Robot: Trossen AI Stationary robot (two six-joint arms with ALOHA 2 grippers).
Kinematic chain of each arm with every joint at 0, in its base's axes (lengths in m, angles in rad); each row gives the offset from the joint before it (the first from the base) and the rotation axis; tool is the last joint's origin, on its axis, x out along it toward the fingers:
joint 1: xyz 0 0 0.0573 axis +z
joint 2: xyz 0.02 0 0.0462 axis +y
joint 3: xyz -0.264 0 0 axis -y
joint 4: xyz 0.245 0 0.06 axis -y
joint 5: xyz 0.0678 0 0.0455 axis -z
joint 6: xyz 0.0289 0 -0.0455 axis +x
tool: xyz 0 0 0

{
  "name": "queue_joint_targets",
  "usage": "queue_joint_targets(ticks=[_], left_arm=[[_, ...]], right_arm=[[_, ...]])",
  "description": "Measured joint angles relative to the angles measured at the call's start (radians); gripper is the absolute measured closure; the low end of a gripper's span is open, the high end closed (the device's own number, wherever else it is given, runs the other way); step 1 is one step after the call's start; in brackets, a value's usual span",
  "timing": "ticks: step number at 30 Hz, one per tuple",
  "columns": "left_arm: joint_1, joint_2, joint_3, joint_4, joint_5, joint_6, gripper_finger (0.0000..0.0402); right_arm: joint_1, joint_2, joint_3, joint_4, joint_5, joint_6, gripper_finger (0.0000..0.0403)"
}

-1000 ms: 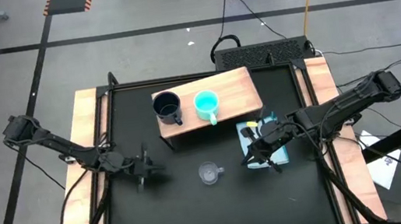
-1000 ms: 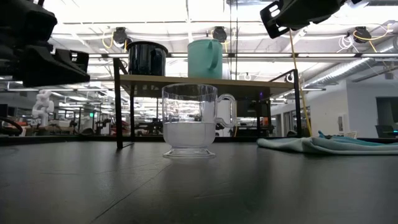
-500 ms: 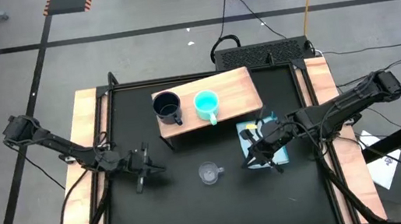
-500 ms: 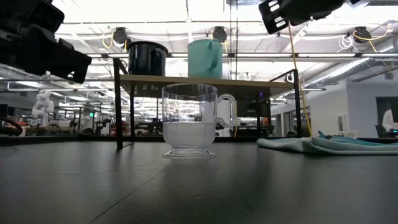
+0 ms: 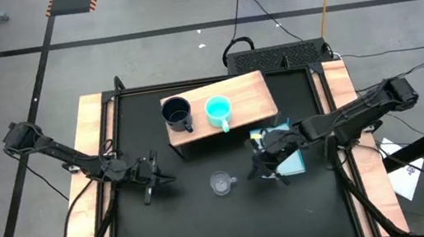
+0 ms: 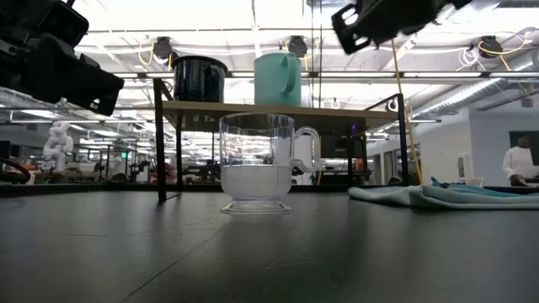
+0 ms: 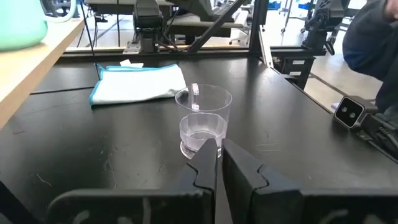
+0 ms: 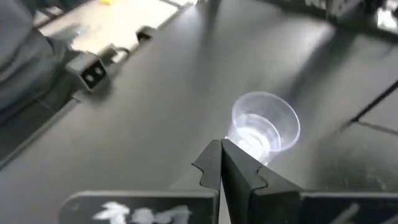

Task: Stack small to large cups/mugs on shelf
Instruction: Put the transparent mug on the shelf

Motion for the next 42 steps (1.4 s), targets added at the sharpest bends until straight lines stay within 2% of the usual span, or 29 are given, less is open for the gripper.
queue_joint_targets(ticks=[8,17,23,30,35,42], left_arm=[[0.000,0.000,0.000,-0.001,0.000,-0.001,0.0376],[0.000,0.000,0.000,-0.001,0.000,-0.003,0.0376],[0.000,0.000,0.000,-0.001,-0.001,-0.007,0.0376],[0.000,0.000,0.000,-0.003,-0.001,-0.017,0.0376],[0.000,0.000,0.000,-0.003,-0.001,-0.028,0.0376],[0.000,0.000,0.000,-0.017,-0.001,-0.028,0.0376]], right_arm=[[-0.013,0.171,0.187,-0.139,0.000,-0.061,0.0403],[-0.027,0.349,0.349,-0.188,-0.001,-0.076,0.0403],[-0.029,0.420,0.377,-0.193,-0.003,-0.078,0.0403],[-0.033,0.430,0.377,-0.197,-0.003,-0.140,0.0401],[-0.026,0.425,0.377,-0.203,-0.004,-0.207,0.0378],[-0.017,0.426,0.377,-0.188,-0.007,-0.231,0.0312]])
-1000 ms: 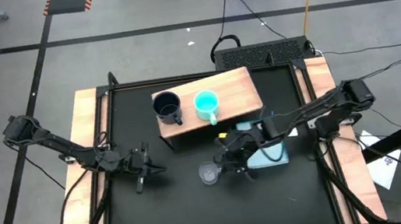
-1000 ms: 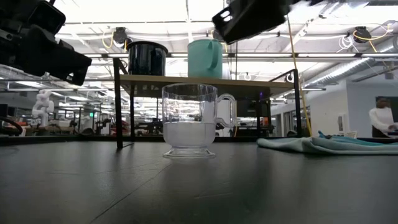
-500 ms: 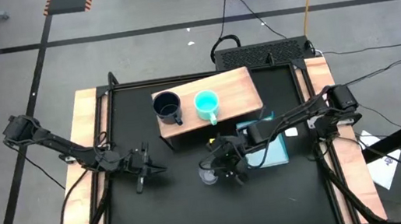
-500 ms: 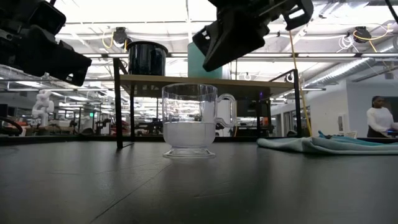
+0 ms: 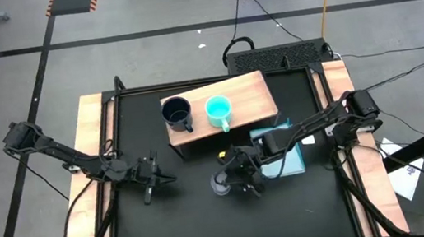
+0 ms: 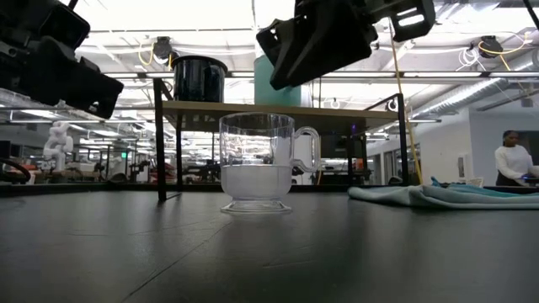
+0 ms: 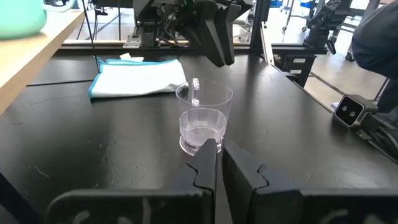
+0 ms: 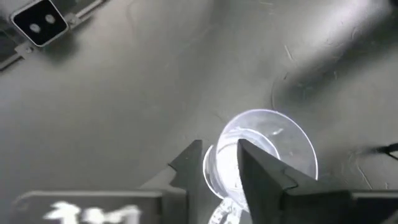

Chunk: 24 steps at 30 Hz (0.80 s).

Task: Stack small to large cups/mugs on shelf
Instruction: Put the transparent mug on the shelf

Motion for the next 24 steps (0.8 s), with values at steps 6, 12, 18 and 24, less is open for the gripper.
queue_joint_targets(ticks=[6,12,18,24], left_arm=[[0.000,0.000,0.000,-0.016,0.000,-0.001,0.0376],[0.000,0.000,0.000,-0.016,0.000,-0.002,0.0376],[0.000,0.000,0.000,-0.016,0.000,-0.002,0.0376],[0.000,0.000,0.000,-0.017,0.000,-0.008,0.0376]], right_arm=[[-0.001,0.001,0.000,0.007,0.001,0.000,0.0264],[-0.001,0.001,0.000,0.023,0.001,0.000,0.0258],[0.000,0.052,-0.002,0.045,0.000,0.008,0.0258],[0.000,0.065,-0.002,0.055,0.004,0.011,0.0258]])
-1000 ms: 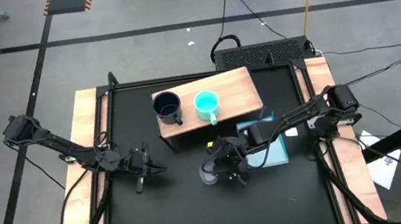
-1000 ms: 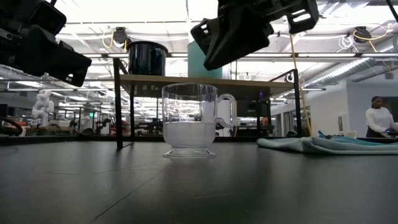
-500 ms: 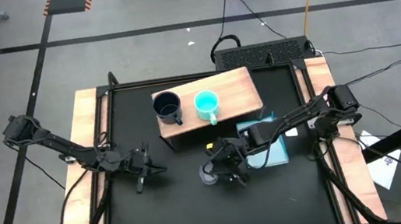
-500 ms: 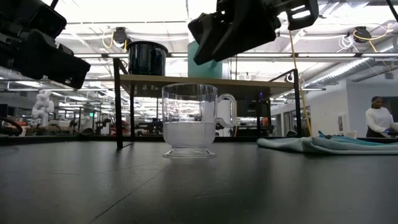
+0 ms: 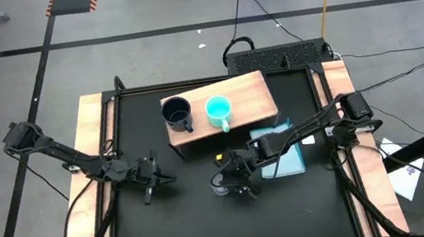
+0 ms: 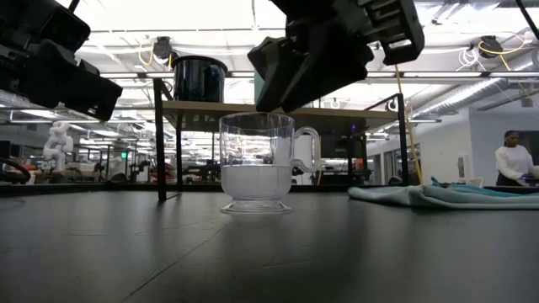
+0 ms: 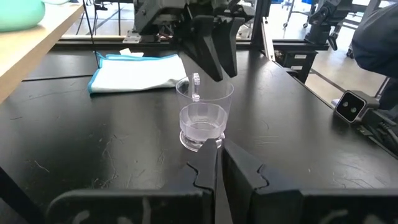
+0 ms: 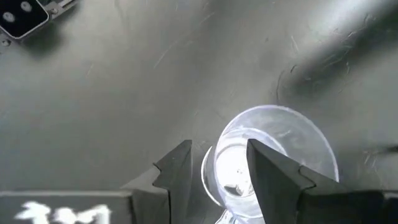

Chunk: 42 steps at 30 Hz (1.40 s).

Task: Stack small to large cups/mugs on shelf
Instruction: Put the transparent mug on the shelf

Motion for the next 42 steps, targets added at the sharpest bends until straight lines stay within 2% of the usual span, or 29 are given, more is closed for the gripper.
queue_joint_targets(ticks=[17,29,42], left_arm=[[0.000,0.000,0.000,-0.008,0.000,0.006,0.0376],[0.000,0.000,0.000,-0.009,0.000,0.005,0.0376],[0.000,0.000,0.000,-0.014,0.000,0.002,0.0376]], right_arm=[[0.000,0.007,0.000,0.007,0.000,0.020,0.0259],[0.000,0.012,0.000,0.007,0.003,0.108,0.0259],[-0.001,0.036,-0.005,0.016,0.009,0.092,0.0259]])
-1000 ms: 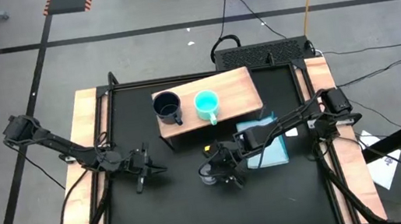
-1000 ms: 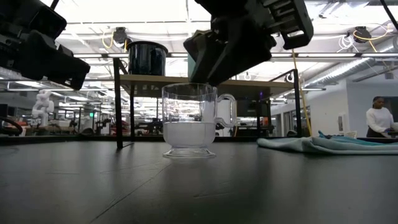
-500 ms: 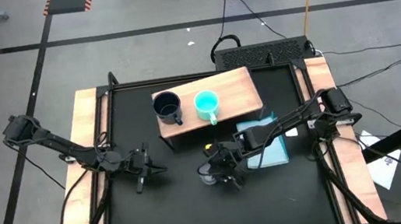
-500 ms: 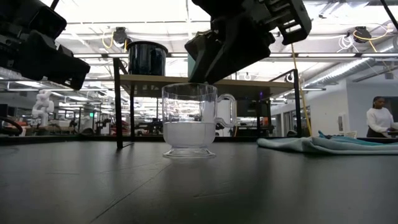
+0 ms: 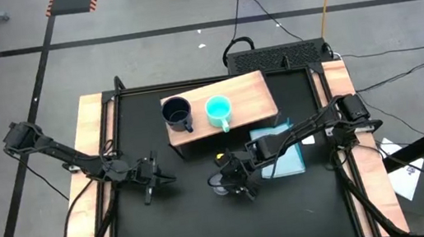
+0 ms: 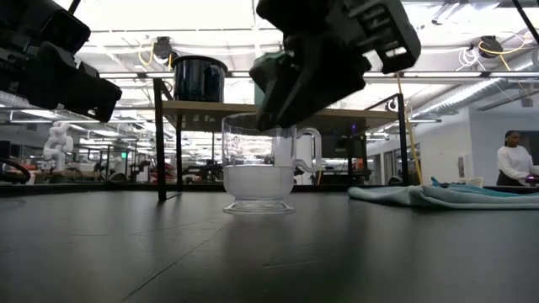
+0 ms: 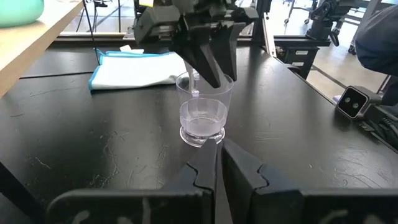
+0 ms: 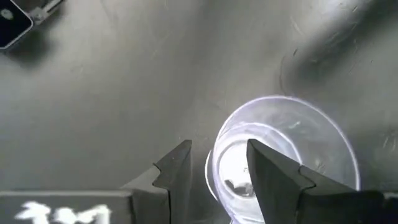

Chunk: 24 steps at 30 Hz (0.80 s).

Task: Stack small to large cups/mugs on shelf
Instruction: Put the transparent mug on the shelf

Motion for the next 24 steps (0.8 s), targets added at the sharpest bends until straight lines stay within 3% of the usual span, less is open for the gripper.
queue_joint_targets(ticks=[10,24], left_arm=[[0.000,0.000,0.000,0.000,0.000,0.000,0.0376],[0.000,0.000,0.000,0.000,0.000,0.001,0.0376]], right_arm=[[0.000,0.001,-0.001,-0.005,0.000,0.003,0.0263],[0.000,0.045,-0.001,0.009,0.000,0.002,0.0341]])
